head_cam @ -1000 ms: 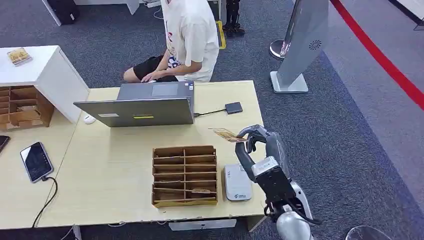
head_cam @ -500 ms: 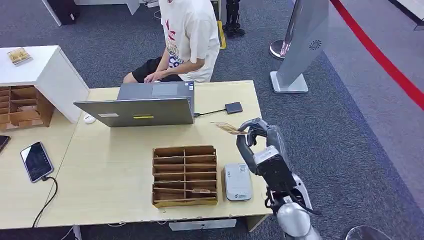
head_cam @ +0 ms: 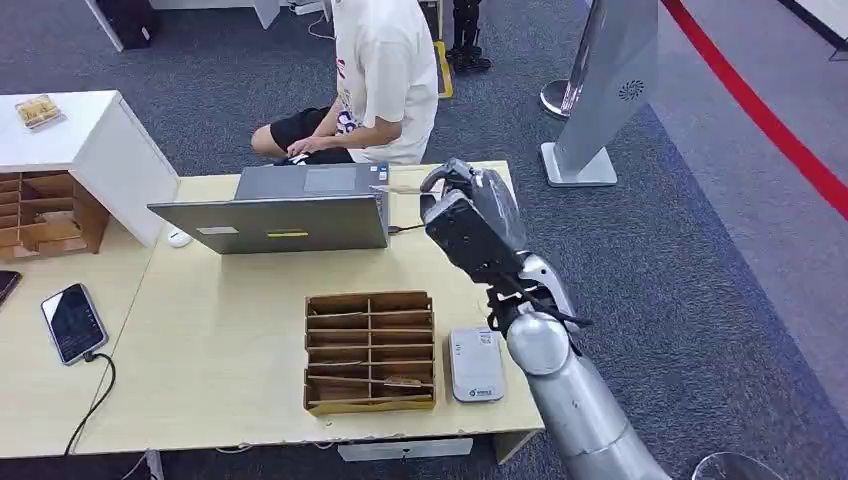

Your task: Pass the card to the sensor for recognition and then transmit it.

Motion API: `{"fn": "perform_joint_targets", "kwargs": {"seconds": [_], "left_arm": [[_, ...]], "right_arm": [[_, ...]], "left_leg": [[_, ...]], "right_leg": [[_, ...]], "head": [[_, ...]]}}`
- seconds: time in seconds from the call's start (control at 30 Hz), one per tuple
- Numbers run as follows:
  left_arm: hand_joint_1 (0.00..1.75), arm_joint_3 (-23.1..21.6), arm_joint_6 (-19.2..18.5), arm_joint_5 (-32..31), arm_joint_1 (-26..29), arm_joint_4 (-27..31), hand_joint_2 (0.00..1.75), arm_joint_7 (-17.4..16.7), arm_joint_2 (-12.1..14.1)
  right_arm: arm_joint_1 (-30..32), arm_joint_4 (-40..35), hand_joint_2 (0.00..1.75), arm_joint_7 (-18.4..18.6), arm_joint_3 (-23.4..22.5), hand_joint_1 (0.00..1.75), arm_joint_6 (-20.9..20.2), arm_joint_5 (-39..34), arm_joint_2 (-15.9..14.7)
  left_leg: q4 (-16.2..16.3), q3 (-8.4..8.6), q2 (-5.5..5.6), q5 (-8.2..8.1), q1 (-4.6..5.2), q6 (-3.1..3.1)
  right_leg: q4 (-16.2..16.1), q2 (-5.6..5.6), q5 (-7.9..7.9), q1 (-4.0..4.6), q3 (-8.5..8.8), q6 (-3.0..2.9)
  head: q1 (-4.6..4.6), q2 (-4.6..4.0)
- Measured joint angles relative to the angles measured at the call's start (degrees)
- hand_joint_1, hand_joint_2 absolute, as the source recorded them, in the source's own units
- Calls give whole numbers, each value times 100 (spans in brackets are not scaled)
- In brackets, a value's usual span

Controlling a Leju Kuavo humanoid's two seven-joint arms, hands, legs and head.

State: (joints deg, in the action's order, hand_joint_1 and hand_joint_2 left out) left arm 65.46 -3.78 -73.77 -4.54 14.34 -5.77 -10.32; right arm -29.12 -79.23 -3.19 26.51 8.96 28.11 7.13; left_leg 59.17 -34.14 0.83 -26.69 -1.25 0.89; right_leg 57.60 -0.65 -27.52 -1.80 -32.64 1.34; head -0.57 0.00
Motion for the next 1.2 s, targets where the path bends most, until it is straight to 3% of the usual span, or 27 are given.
{"fn": "perform_joint_targets", "kwargs": {"seconds": [0.7,1.2], "left_arm": [[0,-201,-37,-168,-6,0,0,-111,50],[0,-291,-37,-205,-10,-9,0,-129,35]], "right_arm": [[-840,1307,175,208,46,175,129,863,442],[-1077,1844,175,319,159,175,118,1213,708]], "left_leg": [[0,0,0,0,0,0],[0,0,-1,0,0,0]], "right_leg": [[-1,0,0,0,-1,0],[-1,-1,0,0,-1,0]], "head": [[0,0],[0,0]]}}
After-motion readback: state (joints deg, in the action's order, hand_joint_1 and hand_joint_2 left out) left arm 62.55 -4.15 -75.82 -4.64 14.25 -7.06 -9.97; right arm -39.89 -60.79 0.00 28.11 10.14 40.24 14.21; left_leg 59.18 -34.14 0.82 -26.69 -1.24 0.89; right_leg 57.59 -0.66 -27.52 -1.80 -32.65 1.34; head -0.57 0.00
